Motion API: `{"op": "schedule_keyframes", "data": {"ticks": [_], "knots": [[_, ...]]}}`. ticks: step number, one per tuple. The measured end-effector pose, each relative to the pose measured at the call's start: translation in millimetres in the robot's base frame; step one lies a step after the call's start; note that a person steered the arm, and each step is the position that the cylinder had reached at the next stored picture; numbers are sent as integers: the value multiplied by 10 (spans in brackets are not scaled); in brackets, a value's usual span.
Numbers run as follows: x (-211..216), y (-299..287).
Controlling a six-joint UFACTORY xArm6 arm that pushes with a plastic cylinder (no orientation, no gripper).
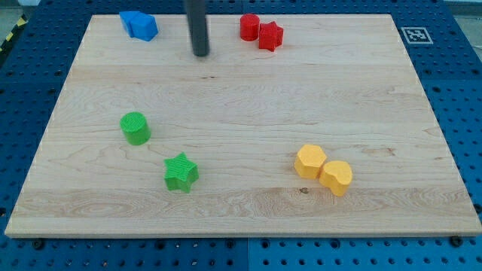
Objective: Point your arm to the yellow heart
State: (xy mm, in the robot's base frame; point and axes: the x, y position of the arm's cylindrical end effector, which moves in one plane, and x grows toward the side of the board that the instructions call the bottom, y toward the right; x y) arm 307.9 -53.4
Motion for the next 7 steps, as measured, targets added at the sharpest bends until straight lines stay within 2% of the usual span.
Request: {"op": "schedule_keyframes", "data": {"ticks": [2,4,7], "knots": [[63,81],[403,446],[430,446]]}}
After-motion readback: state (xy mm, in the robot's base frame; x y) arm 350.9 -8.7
